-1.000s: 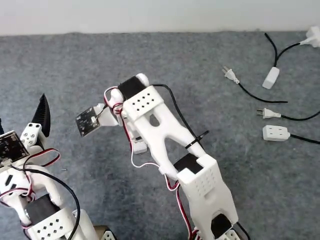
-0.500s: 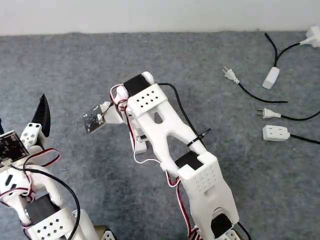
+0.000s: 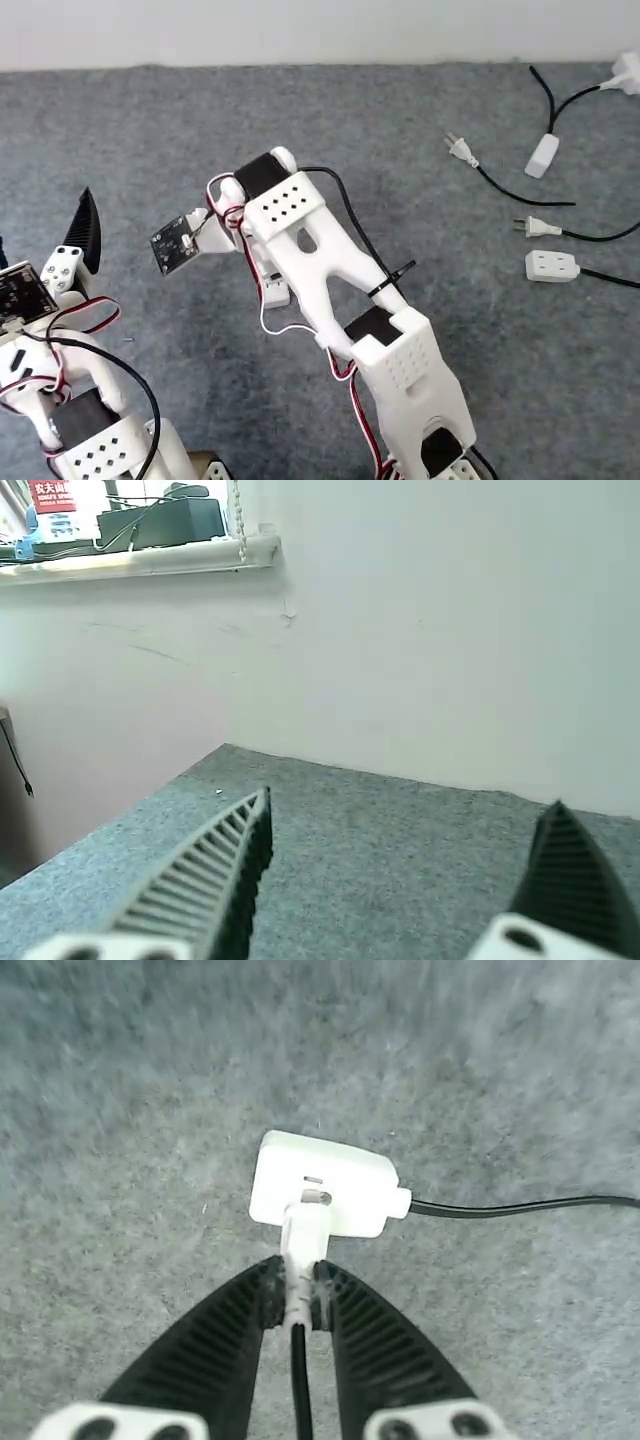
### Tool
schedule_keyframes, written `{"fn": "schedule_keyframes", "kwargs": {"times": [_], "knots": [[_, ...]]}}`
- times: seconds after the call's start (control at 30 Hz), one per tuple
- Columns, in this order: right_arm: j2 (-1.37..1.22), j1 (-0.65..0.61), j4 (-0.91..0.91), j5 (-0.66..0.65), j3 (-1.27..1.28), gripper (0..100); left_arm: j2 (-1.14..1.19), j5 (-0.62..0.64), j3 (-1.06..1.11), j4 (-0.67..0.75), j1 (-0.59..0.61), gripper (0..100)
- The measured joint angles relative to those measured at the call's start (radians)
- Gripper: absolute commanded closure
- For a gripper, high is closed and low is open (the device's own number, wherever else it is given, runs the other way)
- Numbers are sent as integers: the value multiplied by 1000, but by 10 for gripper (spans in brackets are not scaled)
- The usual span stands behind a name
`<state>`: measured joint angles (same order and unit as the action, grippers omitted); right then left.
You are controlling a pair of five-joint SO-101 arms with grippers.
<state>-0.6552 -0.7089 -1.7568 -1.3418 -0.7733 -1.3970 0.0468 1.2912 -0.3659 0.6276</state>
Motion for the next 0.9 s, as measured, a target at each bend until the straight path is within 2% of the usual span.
{"fn": "schedule_keyframes", "kwargs": {"times": [0.9], "knots": [[6,-21,0,3,63,990,0,0,0,0,0,603]]}}
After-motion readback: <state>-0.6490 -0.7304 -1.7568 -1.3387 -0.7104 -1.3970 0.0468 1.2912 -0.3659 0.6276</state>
